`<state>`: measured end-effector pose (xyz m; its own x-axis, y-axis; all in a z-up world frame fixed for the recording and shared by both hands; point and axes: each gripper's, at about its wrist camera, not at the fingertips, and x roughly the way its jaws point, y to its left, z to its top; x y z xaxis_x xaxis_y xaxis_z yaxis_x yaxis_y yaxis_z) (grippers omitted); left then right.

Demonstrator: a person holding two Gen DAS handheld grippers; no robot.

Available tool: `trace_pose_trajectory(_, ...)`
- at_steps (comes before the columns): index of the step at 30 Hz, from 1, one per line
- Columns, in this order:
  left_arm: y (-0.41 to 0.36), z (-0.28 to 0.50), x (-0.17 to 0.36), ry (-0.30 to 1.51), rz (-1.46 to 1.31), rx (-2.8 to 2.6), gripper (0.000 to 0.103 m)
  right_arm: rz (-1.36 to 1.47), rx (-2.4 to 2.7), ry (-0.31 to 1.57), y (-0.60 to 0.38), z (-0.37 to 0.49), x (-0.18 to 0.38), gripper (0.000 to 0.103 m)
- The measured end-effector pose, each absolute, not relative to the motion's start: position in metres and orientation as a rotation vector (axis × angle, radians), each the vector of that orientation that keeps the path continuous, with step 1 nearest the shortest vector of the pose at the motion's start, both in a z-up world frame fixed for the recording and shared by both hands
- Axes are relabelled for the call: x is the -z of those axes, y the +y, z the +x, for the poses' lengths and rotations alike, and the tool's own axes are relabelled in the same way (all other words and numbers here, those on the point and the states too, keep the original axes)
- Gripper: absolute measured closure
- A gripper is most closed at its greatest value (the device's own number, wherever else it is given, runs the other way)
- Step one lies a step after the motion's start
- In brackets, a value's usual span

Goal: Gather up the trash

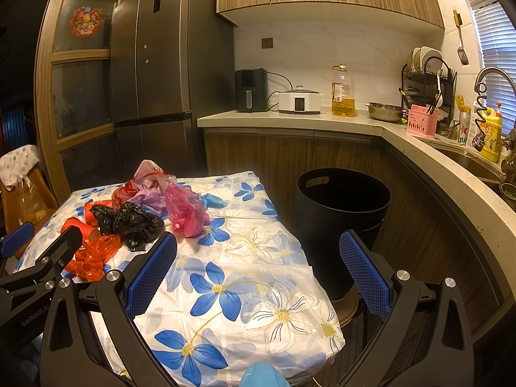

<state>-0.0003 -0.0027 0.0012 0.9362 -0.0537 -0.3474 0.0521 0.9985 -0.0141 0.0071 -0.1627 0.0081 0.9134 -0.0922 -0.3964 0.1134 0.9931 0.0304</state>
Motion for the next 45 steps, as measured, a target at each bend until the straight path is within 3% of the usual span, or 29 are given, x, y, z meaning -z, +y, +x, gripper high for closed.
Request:
trace_pose_trajectory(30,0.004,0.0,0.005,0.353,-0.025,0.052,0.005,0.061,0.103,0.411,-0.166,0.008,-0.001,0.005)
trace_pose_trajectory(45,0.045,0.003,0.037,0.354,-0.05,-0.079,0.005,0.087,0.029,0.428,-0.165,0.034,0.027,0.005)
